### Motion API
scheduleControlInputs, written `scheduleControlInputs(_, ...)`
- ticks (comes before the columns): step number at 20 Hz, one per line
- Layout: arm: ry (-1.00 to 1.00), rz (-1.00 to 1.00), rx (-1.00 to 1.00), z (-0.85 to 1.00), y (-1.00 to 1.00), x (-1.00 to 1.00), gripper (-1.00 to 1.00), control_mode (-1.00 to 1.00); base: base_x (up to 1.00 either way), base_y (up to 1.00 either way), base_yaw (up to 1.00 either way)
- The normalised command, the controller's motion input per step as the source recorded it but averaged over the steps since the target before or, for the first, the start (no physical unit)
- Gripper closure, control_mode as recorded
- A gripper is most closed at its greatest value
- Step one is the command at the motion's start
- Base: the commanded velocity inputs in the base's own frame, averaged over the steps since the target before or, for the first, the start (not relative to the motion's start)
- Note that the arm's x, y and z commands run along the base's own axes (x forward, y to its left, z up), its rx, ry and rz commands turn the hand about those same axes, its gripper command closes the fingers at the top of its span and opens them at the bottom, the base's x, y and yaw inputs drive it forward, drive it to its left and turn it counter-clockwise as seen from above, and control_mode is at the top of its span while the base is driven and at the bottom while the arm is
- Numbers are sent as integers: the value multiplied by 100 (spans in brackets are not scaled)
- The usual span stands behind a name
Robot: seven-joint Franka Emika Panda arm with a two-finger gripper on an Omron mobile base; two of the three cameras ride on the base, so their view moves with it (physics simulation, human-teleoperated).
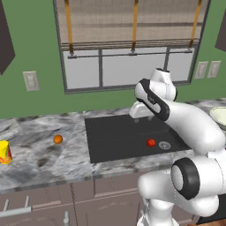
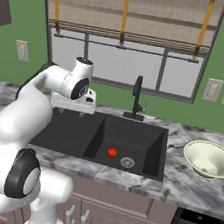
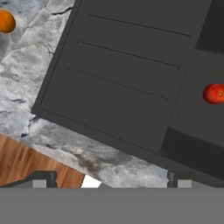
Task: Remove the tangerine and tomato from the sink. Then move the bowl and cup from the counter to the sink for washing.
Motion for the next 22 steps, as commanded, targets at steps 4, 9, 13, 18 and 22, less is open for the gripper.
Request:
scheduleControlInputs(4, 2, -2, 0, 1, -53, -7, -100, -100, 0, 0, 0)
scheduleControlInputs(9, 6, -5, 0, 1, -49, -4, -100, -100, 0, 0, 0)
scheduleControlInputs(13, 3, -5, 0, 0, -50, -5, -100, -100, 0, 0, 0)
scheduleControlInputs(18, 2, -6, 0, 0, -48, -1, -100, -100, 0, 0, 0)
scheduleControlInputs(22, 0, -7, 1, -1, -48, -3, -100, -100, 0, 0, 0)
